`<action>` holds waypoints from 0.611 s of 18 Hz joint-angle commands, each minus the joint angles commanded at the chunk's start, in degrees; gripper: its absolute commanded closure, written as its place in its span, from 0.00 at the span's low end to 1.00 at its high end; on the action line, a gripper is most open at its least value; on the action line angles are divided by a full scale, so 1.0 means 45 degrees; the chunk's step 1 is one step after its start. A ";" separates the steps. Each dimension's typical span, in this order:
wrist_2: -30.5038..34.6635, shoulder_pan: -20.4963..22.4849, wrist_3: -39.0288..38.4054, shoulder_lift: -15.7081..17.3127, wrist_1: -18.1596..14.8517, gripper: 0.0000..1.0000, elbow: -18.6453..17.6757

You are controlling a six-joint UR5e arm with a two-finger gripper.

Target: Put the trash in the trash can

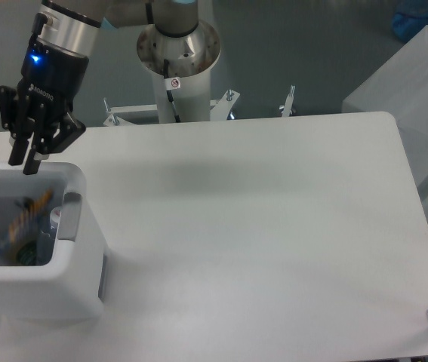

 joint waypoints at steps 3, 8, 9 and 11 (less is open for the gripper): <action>0.0000 0.0039 0.0019 -0.0136 -0.0019 0.00 0.0760; 0.1380 0.1269 0.0369 -0.1189 -0.0117 0.00 0.2225; 0.2179 0.1560 0.0661 -0.1423 -0.0136 0.00 0.2441; 0.3297 0.1952 0.1267 -0.1698 -0.0156 0.00 0.2540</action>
